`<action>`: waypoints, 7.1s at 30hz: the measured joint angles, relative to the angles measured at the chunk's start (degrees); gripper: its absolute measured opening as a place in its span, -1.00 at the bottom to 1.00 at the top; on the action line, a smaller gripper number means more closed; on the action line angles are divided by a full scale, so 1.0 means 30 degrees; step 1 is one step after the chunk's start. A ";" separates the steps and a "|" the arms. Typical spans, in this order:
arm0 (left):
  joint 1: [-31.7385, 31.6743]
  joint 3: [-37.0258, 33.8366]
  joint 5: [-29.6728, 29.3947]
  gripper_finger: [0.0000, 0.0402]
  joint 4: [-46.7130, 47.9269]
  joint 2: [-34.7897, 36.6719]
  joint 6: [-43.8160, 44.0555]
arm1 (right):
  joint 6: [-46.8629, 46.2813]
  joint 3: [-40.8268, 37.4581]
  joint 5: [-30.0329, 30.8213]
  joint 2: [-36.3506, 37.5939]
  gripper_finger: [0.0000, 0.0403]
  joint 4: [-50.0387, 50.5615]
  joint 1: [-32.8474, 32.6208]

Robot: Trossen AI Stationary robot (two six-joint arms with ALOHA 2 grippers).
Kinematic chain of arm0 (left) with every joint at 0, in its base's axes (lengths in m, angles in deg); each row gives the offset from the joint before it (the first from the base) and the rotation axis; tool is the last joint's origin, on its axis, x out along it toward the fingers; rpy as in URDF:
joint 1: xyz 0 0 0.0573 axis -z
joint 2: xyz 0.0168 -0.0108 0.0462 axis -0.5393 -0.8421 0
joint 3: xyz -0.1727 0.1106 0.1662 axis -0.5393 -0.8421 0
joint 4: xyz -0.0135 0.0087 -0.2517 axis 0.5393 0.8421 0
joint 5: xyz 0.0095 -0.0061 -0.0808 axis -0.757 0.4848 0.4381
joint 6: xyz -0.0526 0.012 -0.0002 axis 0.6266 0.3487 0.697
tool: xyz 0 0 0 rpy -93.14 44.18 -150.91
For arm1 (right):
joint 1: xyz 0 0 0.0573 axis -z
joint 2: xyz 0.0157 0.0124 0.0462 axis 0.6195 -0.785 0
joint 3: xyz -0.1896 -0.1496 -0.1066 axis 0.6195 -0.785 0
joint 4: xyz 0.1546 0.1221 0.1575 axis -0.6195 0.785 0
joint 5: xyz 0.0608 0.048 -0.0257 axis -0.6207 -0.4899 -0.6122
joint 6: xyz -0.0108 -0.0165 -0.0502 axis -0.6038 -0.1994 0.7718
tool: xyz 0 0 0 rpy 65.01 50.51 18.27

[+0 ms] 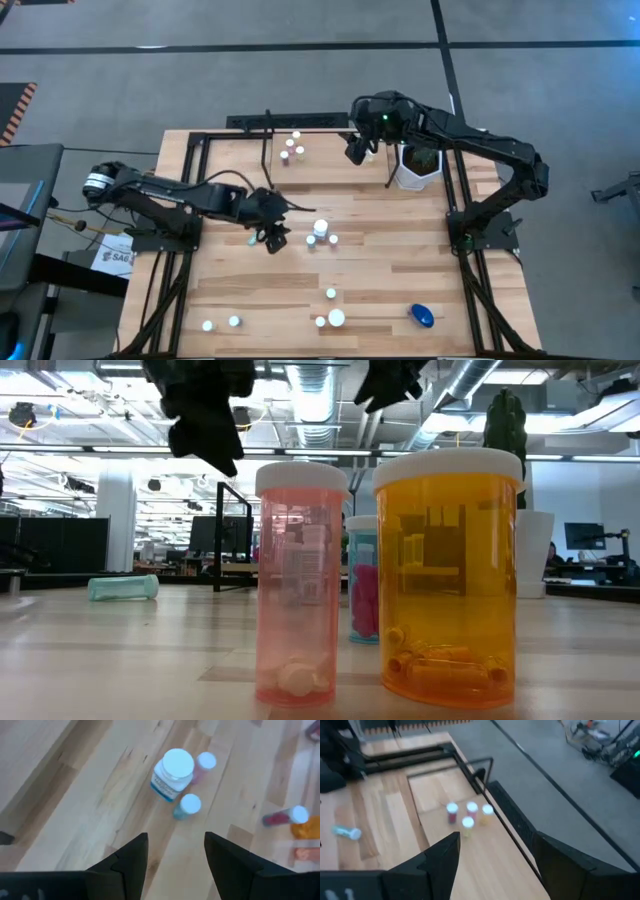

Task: Pick and place medicine bottles onto shelf by color
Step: Put the pink pill bottle on the shelf

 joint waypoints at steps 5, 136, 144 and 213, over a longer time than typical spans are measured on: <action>0.1523 -0.0878 -0.1156 -0.10 -0.0448 0.0933 0.1171 | -0.0477 0.0004 -0.0548 0.0007 0.34 0.0487 -0.0886; 0.8220 -0.0894 -0.8332 -0.10 0.5126 0.0891 0.7264 | -0.1322 -0.1277 -0.2769 -0.7283 -0.35 0.4994 -0.2486; 0.7840 -0.0894 -0.9619 -0.10 0.6573 0.0931 0.8457 | 0.0493 -0.1093 -0.1525 -0.6611 -0.30 0.3437 0.0780; 0.5095 -0.0886 -0.8578 -0.10 0.6294 0.0954 0.7343 | -0.0359 -0.3483 -0.1217 -0.6863 -0.31 -0.1099 0.6027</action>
